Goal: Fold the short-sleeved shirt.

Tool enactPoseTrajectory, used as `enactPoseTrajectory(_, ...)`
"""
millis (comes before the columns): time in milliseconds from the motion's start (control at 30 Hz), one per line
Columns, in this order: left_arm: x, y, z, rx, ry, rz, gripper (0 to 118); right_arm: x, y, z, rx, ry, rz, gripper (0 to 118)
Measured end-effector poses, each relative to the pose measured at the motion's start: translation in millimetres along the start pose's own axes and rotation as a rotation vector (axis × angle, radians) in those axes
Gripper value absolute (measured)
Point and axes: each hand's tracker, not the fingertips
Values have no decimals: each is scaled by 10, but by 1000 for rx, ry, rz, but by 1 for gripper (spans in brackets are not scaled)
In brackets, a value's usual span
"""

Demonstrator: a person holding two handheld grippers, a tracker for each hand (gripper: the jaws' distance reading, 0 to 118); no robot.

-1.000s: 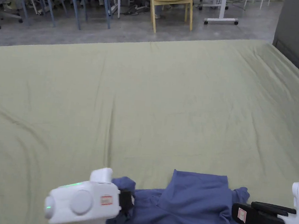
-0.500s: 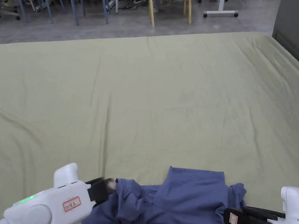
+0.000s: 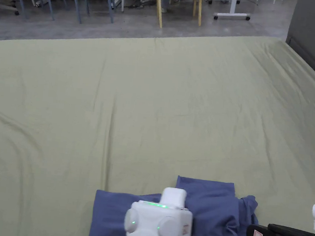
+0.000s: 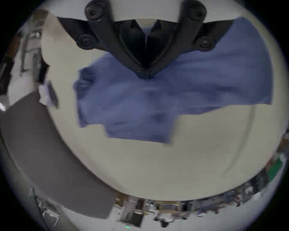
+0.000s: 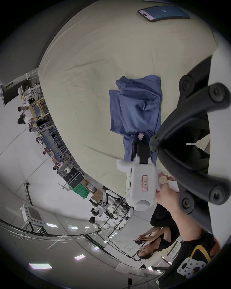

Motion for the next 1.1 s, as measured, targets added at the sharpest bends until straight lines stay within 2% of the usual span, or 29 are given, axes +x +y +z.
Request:
enactPoseTrajectory(33,128,-6,-35,-19,-91,2,1,-3,-2,2,0,-1,-2,2)
enactPoseTrajectory(67,195,-2,-38,-39,-121,-20,1,-7,1,4,0,-2,-2,2)
enactPoseTrajectory(133,279,-28,107,-8,-111,-50,1,-26,21,15,2,0,5,2)
enactPoseTrajectory(167,235,-19,244,36,-165,-21,1,-53,38,27,5,2,12,2)
enactPoseTrajectory(267,-254,3,806,142,-395,194,1,-79,74,45,17,35,24,2)
enactPoseTrajectory(333,-787,-28,1172,242,-485,288,1,-112,93,28,18,61,34,2)
enactPoseTrajectory(367,-1032,-73,1297,275,-504,314,6,-123,101,11,19,67,39,2)
enactPoseTrajectory(400,-1306,-127,1416,301,-500,336,43,-136,107,-13,18,72,43,2)
enactPoseTrajectory(433,-1545,-173,1466,298,-449,343,101,-154,110,-40,16,77,45,2)
enactPoseTrajectory(467,-1740,-218,1479,267,-392,356,118,-169,110,-63,14,80,45,2)
enactPoseTrajectory(500,-1964,-316,1532,357,-365,425,118,-184,106,-88,13,83,46,2)
enactPoseTrajectory(533,-2177,-449,1489,290,-261,406,118,-199,102,-111,10,85,45,2)
enactPoseTrajectory(600,-2491,-418,1383,239,-238,484,118,-272,99,-138,1,91,46,2)
enactPoseTrajectory(733,-2816,-591,969,119,-378,640,118,-339,90,-155,-18,101,63,2)
enactPoseTrajectory(933,-2634,-706,630,237,-735,758,118,-387,56,-138,-48,127,79,2)
enactPoseTrajectory(1000,-2697,-707,554,251,-639,712,118,-381,52,-152,-54,130,83,2)
enactPoseTrajectory(1033,-2752,-718,556,254,-662,725,104,-386,47,-165,-56,129,84,2)
enactPoseTrajectory(1067,-2829,-731,595,263,-692,782,33,-391,43,-181,-57,125,83,2)
enactPoseTrajectory(1100,-2923,-778,646,248,-653,838,11,-391,46,-193,-58,123,79,2)
